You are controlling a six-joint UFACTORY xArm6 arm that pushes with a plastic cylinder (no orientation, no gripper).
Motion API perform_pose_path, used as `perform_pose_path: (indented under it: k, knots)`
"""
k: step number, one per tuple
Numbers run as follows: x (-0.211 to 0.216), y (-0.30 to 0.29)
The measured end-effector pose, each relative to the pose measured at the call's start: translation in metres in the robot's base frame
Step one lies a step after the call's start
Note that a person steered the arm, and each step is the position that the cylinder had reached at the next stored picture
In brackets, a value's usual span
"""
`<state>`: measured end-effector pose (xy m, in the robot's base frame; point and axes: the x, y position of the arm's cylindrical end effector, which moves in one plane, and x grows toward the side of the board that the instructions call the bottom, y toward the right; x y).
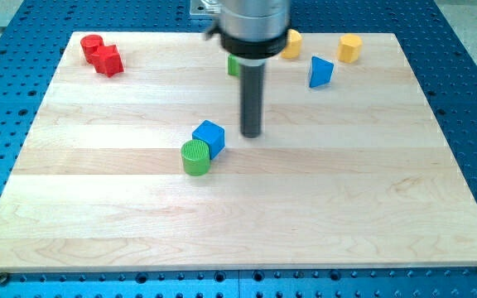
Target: Move the blue cube to the left center of the board
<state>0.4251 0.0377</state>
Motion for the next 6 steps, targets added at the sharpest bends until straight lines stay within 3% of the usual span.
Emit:
perform_pose_path:
  k: [1, 4, 6]
  knots:
    - [0.036, -0.013]
    - [0.006, -0.211]
    - [-0.012, -0.207]
